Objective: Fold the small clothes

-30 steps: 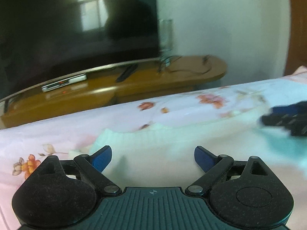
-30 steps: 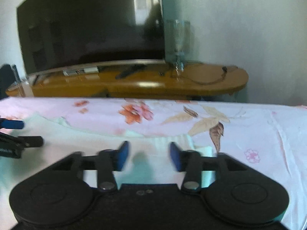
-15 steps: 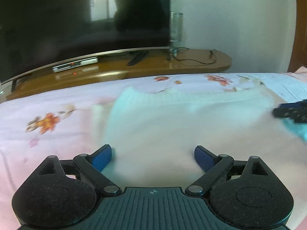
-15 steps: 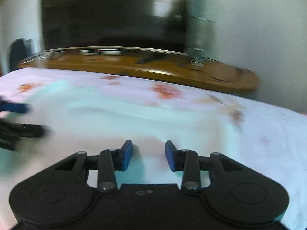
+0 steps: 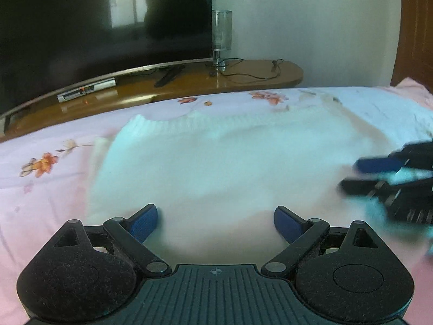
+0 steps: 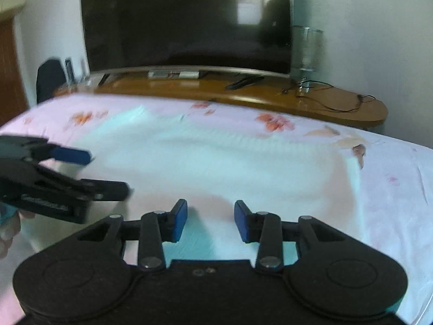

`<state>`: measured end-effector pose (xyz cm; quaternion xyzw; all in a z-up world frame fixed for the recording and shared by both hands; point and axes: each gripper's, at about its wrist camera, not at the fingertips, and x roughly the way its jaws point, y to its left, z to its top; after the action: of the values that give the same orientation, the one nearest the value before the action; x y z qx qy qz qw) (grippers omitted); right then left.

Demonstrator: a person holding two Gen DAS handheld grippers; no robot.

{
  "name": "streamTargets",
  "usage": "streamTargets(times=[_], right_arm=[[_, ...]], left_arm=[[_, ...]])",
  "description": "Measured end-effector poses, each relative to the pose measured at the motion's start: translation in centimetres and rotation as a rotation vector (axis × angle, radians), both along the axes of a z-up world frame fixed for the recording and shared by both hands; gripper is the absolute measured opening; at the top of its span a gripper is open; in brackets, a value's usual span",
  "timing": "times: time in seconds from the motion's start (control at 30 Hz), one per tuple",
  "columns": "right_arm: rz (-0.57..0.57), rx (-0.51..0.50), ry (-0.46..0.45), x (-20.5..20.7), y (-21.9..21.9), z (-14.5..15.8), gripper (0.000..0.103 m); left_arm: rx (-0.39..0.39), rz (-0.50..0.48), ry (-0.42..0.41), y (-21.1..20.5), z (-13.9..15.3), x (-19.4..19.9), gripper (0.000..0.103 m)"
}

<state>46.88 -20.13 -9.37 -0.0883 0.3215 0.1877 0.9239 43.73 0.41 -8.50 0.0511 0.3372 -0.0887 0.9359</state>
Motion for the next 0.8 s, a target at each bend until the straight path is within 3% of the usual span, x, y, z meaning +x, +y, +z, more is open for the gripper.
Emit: streamTargets(times=[0.2,0.33,0.43,0.57,0.7,0.8], right_arm=[[-0.181,0.015,0.002,-0.2,-5.5,0.4,0.037],[-0.173,0.070,-0.003,-1.7,-4.3,1.8,0.037],[-0.115,0.059,-0.010,-3.7,-1.3,2.1,0.036],[-0.106,0.024,0.055,-4.7,0.9,0.3,0.037],[-0.172,-0.050,0.026,-5.5,-1.2,-0.2,0.037],[-0.278,-0.035,0.044,-5.6,-4.0,0.2,0.037]], left_arm=[[0.018,0.055,-0.002,2.1,0.6,-1.2,0.093],[-0.062,0.010,-0.012,0.3,1.3,-2.6,0.093],[-0.062,-0.013,0.010,-1.0,0.6,-3.5,0.093],[-0.044,0.009,0.016,-0.3,-0.5,-5.1,0.093],[-0.046,0.066,0.008,2.8,-0.5,-6.8,0.093],[-0.061,0.103,0.007,3.9,-0.1,-7.4,0.093]])
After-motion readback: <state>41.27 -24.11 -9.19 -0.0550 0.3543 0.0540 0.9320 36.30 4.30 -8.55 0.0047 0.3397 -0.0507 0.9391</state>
